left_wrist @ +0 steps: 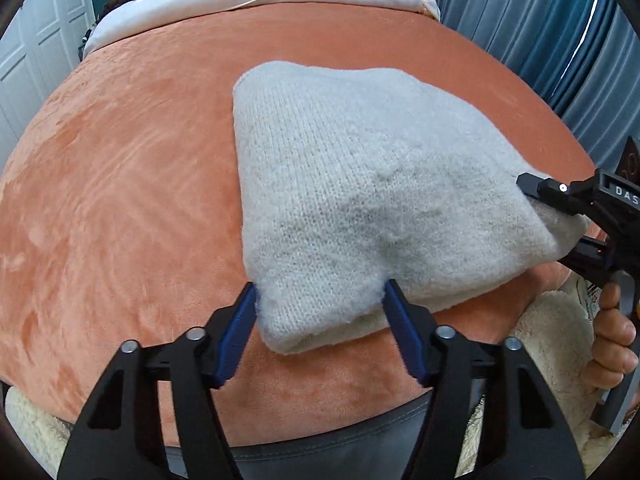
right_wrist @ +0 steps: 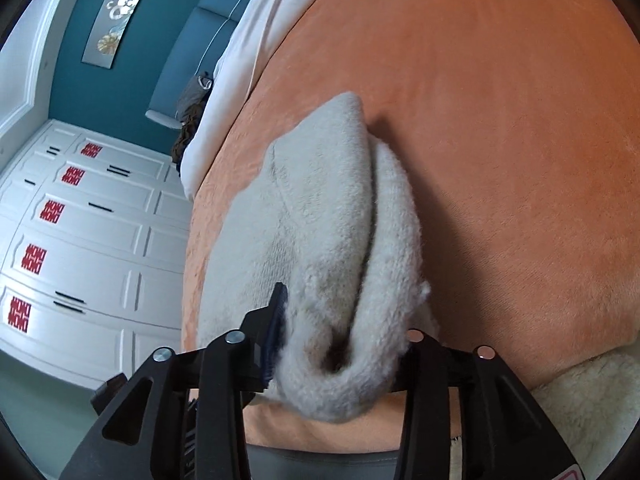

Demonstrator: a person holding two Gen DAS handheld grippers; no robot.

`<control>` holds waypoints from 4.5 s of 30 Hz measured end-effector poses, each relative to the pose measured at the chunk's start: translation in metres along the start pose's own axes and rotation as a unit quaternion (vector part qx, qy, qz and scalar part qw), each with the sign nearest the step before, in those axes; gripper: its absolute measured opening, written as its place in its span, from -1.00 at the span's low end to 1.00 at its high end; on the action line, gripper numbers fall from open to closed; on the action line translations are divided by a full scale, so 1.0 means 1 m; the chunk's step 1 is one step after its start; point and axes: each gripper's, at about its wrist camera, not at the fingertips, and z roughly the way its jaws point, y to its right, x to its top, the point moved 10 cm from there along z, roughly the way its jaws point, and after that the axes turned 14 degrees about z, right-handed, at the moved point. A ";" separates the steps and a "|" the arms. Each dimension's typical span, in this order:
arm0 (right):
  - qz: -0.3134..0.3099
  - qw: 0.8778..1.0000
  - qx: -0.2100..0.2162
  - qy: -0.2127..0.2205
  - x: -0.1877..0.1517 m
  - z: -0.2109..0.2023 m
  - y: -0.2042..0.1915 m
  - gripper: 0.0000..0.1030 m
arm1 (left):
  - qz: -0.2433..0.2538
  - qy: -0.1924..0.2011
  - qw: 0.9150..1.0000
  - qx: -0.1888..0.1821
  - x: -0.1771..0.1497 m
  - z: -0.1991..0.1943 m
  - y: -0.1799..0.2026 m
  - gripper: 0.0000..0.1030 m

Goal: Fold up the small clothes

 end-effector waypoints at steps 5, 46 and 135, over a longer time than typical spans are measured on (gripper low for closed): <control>-0.020 0.999 -0.028 0.001 -0.008 0.011 0.001 -0.54 | 0.016 -0.010 1.000 0.016 -0.003 0.003 -0.001 -0.21; -0.030 0.998 -0.046 -0.033 -0.036 0.007 -0.007 -0.13 | -0.048 0.013 0.999 0.007 -0.031 -0.023 -0.031 0.29; -0.164 0.979 -0.107 0.059 0.010 -0.022 -0.057 -0.51 | -0.013 0.035 0.997 0.064 0.027 -0.038 -0.018 0.49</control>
